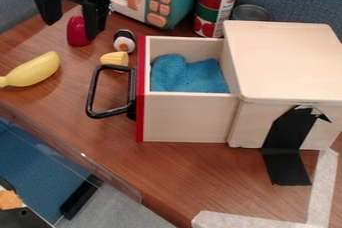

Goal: Put the sushi inside the drawer

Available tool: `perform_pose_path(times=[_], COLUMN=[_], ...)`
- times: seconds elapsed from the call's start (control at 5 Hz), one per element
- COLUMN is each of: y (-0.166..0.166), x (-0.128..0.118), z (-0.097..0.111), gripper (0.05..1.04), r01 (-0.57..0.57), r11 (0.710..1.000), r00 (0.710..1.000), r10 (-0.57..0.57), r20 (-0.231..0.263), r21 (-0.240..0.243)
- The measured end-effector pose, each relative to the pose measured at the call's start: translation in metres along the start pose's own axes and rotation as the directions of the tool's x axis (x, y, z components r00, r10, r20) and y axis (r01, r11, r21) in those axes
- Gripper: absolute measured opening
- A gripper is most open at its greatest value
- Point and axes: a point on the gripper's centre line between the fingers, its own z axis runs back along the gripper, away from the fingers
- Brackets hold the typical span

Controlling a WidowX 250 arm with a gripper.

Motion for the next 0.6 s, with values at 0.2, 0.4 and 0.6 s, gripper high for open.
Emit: perform_pose_path(times=[0.2,0.4,0.6], y=[-0.002,0.003,0.009], x=[-0.001,0.022,0.041], z=[-0.008,-0.014,-0.013], gripper=[1.001,1.001,1.001], r01=[-0.015,-0.130,-0.236], r11=[1.000,0.990,0.969], r00=[0.999,0.991,0.971], r10=[0.015,0.128,0.233], r20=[-0.028,-0.044,-0.053], r21=[-0.013,-0.046,-0.070])
